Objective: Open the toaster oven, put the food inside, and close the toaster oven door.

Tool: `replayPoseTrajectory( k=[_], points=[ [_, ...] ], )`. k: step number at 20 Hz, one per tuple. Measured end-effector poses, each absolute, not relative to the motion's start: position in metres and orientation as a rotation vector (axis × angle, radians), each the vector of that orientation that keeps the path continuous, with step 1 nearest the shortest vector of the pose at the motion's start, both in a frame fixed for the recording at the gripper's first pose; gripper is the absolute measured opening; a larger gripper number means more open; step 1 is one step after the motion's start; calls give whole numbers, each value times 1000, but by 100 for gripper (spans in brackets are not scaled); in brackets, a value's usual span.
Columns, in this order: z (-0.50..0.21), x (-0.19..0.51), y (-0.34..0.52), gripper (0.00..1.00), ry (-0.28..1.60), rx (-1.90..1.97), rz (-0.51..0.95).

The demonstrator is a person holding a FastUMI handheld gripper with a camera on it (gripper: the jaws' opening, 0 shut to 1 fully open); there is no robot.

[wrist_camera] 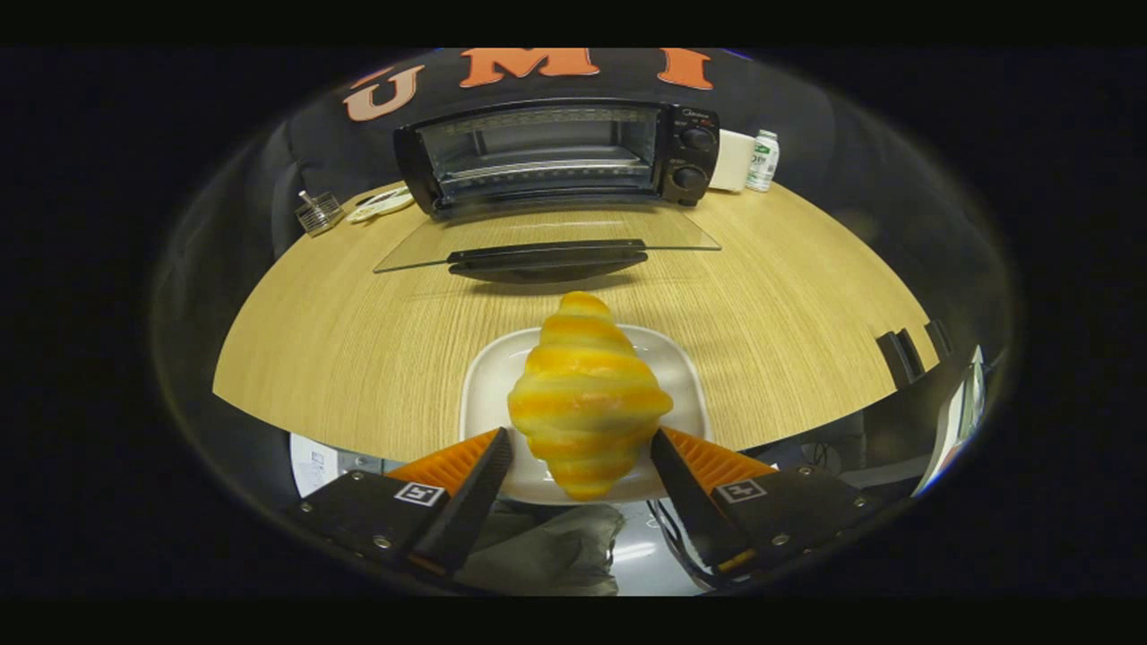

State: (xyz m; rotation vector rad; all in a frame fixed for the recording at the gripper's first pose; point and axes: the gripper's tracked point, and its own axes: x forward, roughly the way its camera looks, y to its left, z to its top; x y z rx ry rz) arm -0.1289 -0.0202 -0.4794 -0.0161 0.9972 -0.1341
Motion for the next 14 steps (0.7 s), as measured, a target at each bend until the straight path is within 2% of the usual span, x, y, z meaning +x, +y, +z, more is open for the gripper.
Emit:
replayPoseTrajectory(
  k=[4,6,14],
  points=[
    [-474,-126,-23,66,994,0,-159],
    [-465,-121,-25,56,967,0,-167],
    [-401,-89,-20,55,867,20,-144]
  ],
)
